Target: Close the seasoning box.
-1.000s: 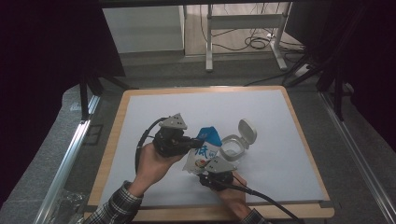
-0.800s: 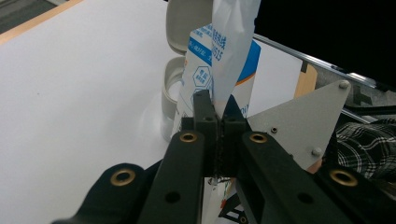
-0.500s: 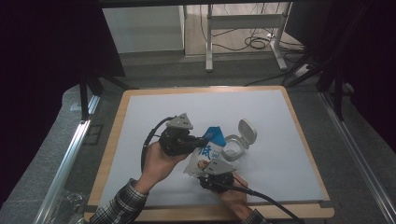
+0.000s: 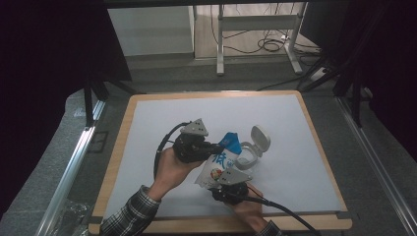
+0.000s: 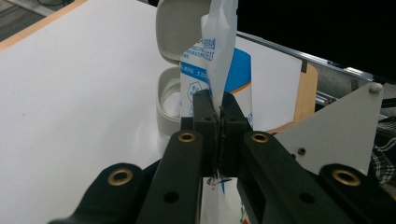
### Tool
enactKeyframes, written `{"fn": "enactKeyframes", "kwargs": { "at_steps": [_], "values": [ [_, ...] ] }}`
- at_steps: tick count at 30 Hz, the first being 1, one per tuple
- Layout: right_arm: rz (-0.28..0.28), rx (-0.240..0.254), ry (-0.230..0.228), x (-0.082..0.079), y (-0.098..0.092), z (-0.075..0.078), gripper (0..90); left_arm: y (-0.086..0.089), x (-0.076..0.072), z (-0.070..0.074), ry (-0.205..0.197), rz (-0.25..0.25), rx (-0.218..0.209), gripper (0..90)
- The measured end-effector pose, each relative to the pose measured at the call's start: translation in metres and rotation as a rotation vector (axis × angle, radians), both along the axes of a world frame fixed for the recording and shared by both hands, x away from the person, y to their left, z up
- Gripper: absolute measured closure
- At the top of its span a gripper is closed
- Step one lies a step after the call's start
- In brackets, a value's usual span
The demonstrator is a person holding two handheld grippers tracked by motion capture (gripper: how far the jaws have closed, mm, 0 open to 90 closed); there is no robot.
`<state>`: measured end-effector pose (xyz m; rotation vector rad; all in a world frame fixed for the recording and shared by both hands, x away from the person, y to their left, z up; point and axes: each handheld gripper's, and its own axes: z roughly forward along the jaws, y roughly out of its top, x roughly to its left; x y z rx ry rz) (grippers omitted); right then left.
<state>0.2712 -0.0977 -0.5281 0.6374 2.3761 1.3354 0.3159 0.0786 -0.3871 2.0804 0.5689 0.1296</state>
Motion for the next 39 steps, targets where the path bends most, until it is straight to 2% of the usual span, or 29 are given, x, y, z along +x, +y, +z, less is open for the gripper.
{"fn": "enactKeyframes", "kwargs": {
  "at_steps": [10, 13, 26, 30, 35, 39],
  "values": [
    [0.019, 0.022, 0.061, 0.004, -0.006, 0.001, 55.1, -0.007, 0.008, -0.004, -0.008, -0.002, -0.004, 88.8],
    [0.02, 0.027, 0.063, 0.004, -0.007, 0.001, 55.2, -0.01, 0.01, -0.003, -0.01, -0.005, -0.002, 88.8],
    [0.072, 0.094, 0.115, 0.005, -0.013, 0.005, 55.9, -0.018, 0.012, -0.004, -0.022, -0.029, -0.013, 86.7],
    [0.047, 0.097, 0.098, 0.006, -0.015, 0.004, 56.1, -0.017, 0.013, -0.007, -0.012, -0.026, -0.02, 84.4],
    [0.03, 0.126, 0.102, 0.007, -0.018, 0.006, 56.4, -0.015, 0.013, -0.01, -0.003, -0.015, -0.034, 81.8],
    [0.033, 0.123, 0.108, 0.007, -0.019, 0.006, 56.4, -0.011, 0.013, -0.011, -0.005, 0.002, -0.038, 86.5]
  ]
}}
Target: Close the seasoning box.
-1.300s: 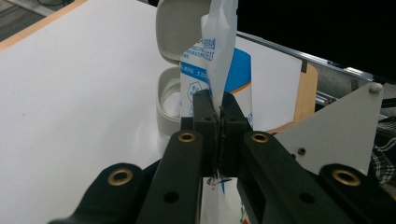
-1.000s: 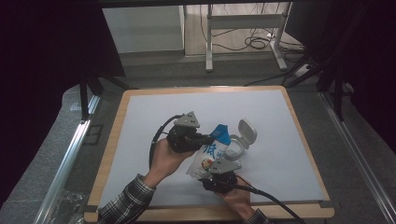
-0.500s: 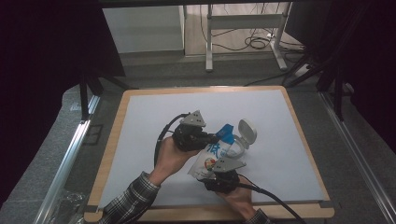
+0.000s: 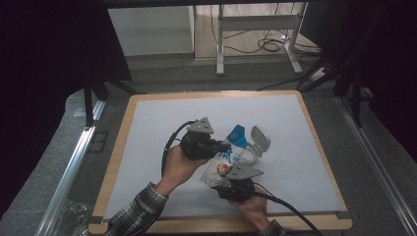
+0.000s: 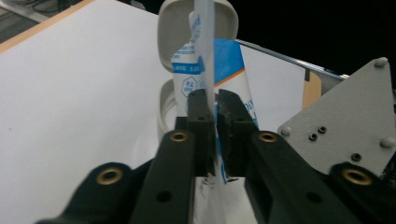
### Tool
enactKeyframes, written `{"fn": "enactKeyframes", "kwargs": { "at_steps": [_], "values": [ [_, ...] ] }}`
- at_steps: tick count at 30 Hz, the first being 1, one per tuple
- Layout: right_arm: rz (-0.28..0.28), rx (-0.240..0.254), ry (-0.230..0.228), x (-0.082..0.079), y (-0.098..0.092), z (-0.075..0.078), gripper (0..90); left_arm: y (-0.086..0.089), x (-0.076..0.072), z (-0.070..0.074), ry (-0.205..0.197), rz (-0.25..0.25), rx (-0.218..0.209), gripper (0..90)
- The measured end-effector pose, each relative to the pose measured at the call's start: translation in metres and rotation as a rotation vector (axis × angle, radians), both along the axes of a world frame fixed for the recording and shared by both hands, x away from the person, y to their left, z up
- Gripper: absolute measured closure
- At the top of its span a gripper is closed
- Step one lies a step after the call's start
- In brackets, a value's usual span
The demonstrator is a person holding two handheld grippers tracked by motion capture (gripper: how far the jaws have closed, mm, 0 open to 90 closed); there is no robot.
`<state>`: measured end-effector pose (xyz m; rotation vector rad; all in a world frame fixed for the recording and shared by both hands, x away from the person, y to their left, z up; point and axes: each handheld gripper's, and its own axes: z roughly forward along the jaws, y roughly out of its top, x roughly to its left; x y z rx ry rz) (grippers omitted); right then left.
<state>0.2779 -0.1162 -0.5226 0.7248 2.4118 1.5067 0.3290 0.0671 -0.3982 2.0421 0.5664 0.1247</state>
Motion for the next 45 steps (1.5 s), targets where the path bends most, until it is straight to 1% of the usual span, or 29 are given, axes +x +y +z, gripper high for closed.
{"fn": "enactKeyframes", "kwargs": {
  "at_steps": [4, 5, 6, 7, 9, 14, 15, 19, 21, 22, 26, 28, 29, 31, 35, 37, 42, 43, 45],
  "values": [
    [0.012, 0.007, 0.014, 0.0, 0.001, -0.001, 56.4, -0.002, 0.0, 0.0, 0.002, 0.005, 0.006, 88.6],
    [0.021, 0.01, 0.026, 0.001, 0.001, -0.001, 56.4, -0.004, 0.0, 0.0, -0.006, 0.003, 0.021, 88.7],
    [0.028, 0.012, 0.028, 0.001, 0.001, -0.001, 56.4, -0.006, 0.0, 0.001, -0.013, 0.002, 0.032, 88.8],
    [0.032, 0.017, 0.043, 0.001, 0.001, -0.001, 56.4, -0.008, -0.001, 0.002, -0.016, 0.003, 0.038, 88.8],
    [0.038, 0.016, 0.039, 0.001, 0.001, 0.0, 56.4, -0.011, 0.0, 0.003, -0.02, -0.002, 0.047, 88.8],
    [0.038, 0.015, 0.039, 0.001, 0.001, 0.001, 56.6, -0.017, 0.0, 0.004, -0.019, -0.004, 0.051, 88.9],
    [0.037, 0.016, 0.032, 0.001, 0.001, 0.001, 56.7, -0.018, 0.001, 0.004, -0.023, -0.006, 0.056, 88.9],
    [0.042, 0.014, 0.037, 0.002, 0.001, 0.001, 56.8, -0.021, 0.001, 0.004, -0.024, -0.008, 0.064, 88.7],
    [0.046, 0.019, 0.046, 0.003, 0.001, 0.001, 56.9, -0.021, 0.001, 0.004, -0.025, -0.007, 0.066, 88.7],
    [0.048, 0.02, 0.047, 0.003, 0.001, 0.001, 56.9, -0.022, 0.001, 0.003, -0.022, -0.001, 0.057, 88.7],
    [0.057, 0.02, 0.057, 0.004, 0.002, 0.002, 57.1, -0.022, 0.002, 0.003, -0.021, 0.001, 0.059, 88.7],
    [0.063, 0.026, 0.065, 0.003, 0.004, 0.002, 57.3, -0.022, 0.003, 0.003, -0.025, 0.0, 0.067, 88.7],
    [0.066, 0.027, 0.068, 0.003, 0.004, 0.003, 57.4, -0.022, 0.003, 0.003, -0.022, 0.004, 0.062, 88.7],
    [0.077, 0.028, 0.072, 0.003, 0.005, 0.004, 57.5, -0.022, 0.003, 0.003, -0.023, 0.003, 0.066, 88.7],
    [0.082, 0.032, 0.067, 0.003, 0.007, 0.004, 58.0, -0.023, 0.004, 0.004, -0.026, 0.004, 0.074, 88.8],
    [0.087, 0.032, 0.07, 0.002, 0.007, 0.005, 58.2, -0.024, 0.004, 0.003, -0.023, 0.008, 0.065, 88.8],
    [0.088, 0.039, 0.07, 0.003, 0.007, 0.006, 58.2, -0.025, 0.006, 0.004, -0.024, 0.003, 0.076, 89.0],
    [0.089, 0.035, 0.071, 0.003, 0.007, 0.006, 58.2, -0.026, 0.005, 0.003, -0.02, 0.01, 0.065, 89.0],
    [0.087, 0.041, 0.071, 0.003, 0.007, 0.006, 58.3, -0.026, 0.006, 0.003, -0.02, 0.008, 0.067, 89.0]
  ]
}}
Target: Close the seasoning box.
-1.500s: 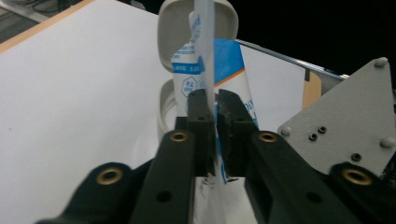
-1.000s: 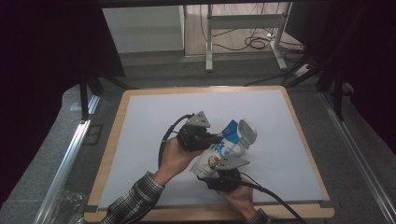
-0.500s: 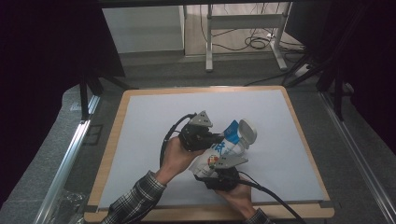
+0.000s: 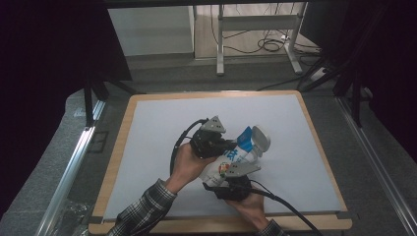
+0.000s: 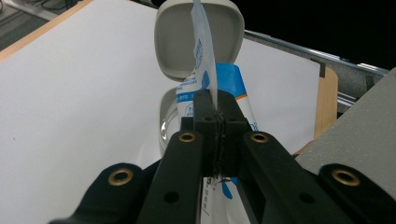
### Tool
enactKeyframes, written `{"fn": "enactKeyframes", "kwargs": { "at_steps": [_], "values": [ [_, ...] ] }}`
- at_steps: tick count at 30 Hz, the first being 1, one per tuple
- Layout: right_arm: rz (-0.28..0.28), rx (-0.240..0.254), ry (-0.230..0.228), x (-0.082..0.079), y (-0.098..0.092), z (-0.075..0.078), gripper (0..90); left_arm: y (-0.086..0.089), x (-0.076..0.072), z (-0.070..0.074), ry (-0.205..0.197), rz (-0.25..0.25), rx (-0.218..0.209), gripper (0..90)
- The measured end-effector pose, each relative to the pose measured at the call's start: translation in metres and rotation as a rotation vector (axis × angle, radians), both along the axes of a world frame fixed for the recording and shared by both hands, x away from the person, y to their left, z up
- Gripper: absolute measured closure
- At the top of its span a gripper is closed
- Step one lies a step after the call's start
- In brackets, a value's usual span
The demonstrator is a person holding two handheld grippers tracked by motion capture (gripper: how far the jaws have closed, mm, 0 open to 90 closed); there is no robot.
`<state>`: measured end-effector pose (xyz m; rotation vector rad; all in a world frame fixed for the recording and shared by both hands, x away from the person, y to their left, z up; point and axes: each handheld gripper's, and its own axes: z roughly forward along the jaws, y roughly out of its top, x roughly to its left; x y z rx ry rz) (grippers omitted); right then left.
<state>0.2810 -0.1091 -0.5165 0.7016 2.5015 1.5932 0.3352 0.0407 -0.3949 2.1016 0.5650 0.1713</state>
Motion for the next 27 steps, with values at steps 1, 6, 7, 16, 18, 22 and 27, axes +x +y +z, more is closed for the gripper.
{"fn": "enactKeyframes", "kwargs": {
  "at_steps": [1, 6, 7, 16, 18, 22, 27],
  "values": [
    [0.001, 0.005, 0.002, 0.0001, 0.0002, 0.0, 58.3, -0.0001, 0.0003, -0.0001, 0.0, -0.001, 0.001, 89.1],
    [0.005, 0.012, 0.011, 0.0002, 0.0005, 0.0003, 58.3, -0.0011, 0.0019, -0.0009, 0.002, -0.004, 0.007, 89.0],
    [0.005, 0.012, 0.01, 0.0003, 0.0007, 0.0002, 58.3, -0.0013, 0.0022, -0.0012, 0.003, -0.004, 0.006, 89.0],
    [0.012, 0.024, 0.013, 0.0015, 0.0013, 0.0013, 58.3, -0.0025, 0.0047, -0.0025, 0.009, 0.001, -0.002, 89.1],
    [0.013, 0.026, 0.016, 0.0017, 0.0015, 0.0018, 58.3, -0.0036, 0.0052, -0.0028, 0.013, 0.005, -0.01, 89.1],
    [0.02, 0.042, 0.028, 0.0025, 0.0013, 0.0026, 58.3, -0.0046, 0.0076, -0.0027, 0.013, 0.002, 0.0, 89.1],
    [0.024, 0.049, 0.029, 0.0035, 0.001, 0.0041, 58.3, -0.0064, 0.0096, -0.0029, 0.015, 0.006, -0.001, 89.2]
  ]
}}
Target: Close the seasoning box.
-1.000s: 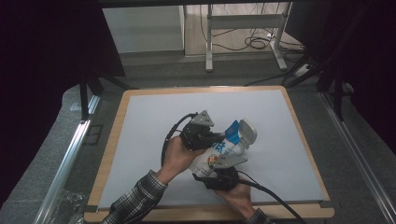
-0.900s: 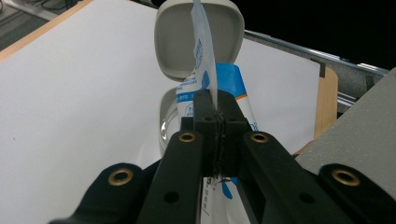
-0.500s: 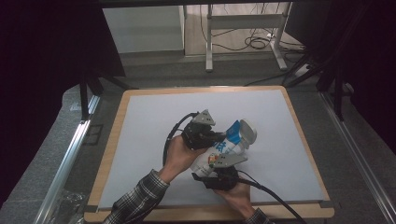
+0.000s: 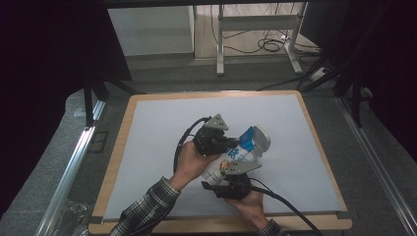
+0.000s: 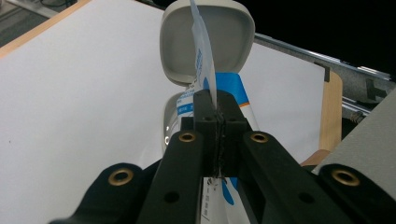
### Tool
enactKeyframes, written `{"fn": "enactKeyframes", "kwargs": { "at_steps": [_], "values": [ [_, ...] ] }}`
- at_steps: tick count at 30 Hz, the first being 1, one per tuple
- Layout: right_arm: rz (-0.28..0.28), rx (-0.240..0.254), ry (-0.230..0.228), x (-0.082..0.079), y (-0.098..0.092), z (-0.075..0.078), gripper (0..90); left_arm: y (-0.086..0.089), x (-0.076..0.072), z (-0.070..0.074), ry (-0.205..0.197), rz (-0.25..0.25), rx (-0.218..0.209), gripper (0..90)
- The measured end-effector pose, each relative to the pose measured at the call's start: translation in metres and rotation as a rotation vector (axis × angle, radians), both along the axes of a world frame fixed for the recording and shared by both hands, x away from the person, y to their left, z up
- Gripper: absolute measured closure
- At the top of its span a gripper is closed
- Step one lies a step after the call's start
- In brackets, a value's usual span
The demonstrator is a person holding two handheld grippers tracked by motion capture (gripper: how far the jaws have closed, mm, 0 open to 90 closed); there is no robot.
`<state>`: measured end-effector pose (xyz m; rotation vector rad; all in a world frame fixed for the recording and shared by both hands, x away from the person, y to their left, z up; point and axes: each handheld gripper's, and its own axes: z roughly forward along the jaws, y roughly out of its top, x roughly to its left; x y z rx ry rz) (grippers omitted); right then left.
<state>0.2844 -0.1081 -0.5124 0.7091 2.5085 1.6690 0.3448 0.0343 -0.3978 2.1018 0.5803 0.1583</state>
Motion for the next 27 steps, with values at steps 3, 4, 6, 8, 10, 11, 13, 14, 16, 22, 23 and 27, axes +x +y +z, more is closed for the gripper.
{"fn": "enactKeyframes", "kwargs": {
  "at_steps": [3, 4, 6, 8, 10, 11, 13, 14, 16, 22, 23, 27],
  "values": [
    [0.002, 0.008, 0.008, -0.0003, 0.0003, 0.001, 58.3, -0.0004, 0.0014, 0.0001, 0.0, -0.002, 0.007, 89.1],
    [0.003, 0.009, 0.01, -0.0002, 0.0003, 0.0012, 58.3, -0.0014, 0.0014, -0.0002, 0.004, 0.003, -0.001, 89.1],
    [0.004, 0.01, 0.01, 0.0, 0.0002, 0.0016, 58.3, -0.0018, 0.0022, -0.0003, 0.005, 0.003, 0.003, 89.2],
    [0.007, 0.013, 0.011, 0.0003, 0.0001, 0.0019, 58.3, -0.0021, 0.003, -0.0003, 0.005, 0.005, 0.003, 89.2],
    [0.009, 0.015, 0.011, 0.0005, 0.0, 0.0022, 58.3, -0.0024, 0.0036, -0.0003, 0.007, 0.007, 0.003, 89.2],
    [0.01, 0.016, 0.011, 0.0006, 0.0, 0.0024, 58.3, -0.0025, 0.0041, -0.0002, 0.006, 0.007, 0.005, 89.2],
    [0.012, 0.021, 0.015, 0.0007, 0.0001, 0.0028, 58.3, -0.0025, 0.0048, 0.0, 0.005, 0.006, 0.011, 89.2],
    [0.013, 0.022, 0.015, 0.0007, 0.0001, 0.0029, 58.3, -0.0025, 0.0053, 0.0002, 0.005, 0.004, 0.015, 89.2],
    [0.014, 0.022, 0.017, 0.0008, 0.0, 0.0034, 58.3, -0.003, 0.0057, 0.0002, 0.007, 0.007, 0.014, 89.2],
    [0.017, 0.03, 0.022, 0.0007, 0.0001, 0.0046, 58.3, -0.0039, 0.0067, 0.0007, 0.008, 0.007, 0.019, 89.2],
    [0.017, 0.031, 0.023, 0.0007, 0.0001, 0.0049, 58.3, -0.0042, 0.0067, 0.0006, 0.009, 0.008, 0.019, 89.2],
    [0.019, 0.033, 0.022, 0.0008, 0.0001, 0.0053, 58.3, -0.0049, 0.0075, 0.0005, 0.01, 0.009, 0.021, 89.2]
  ]
}}
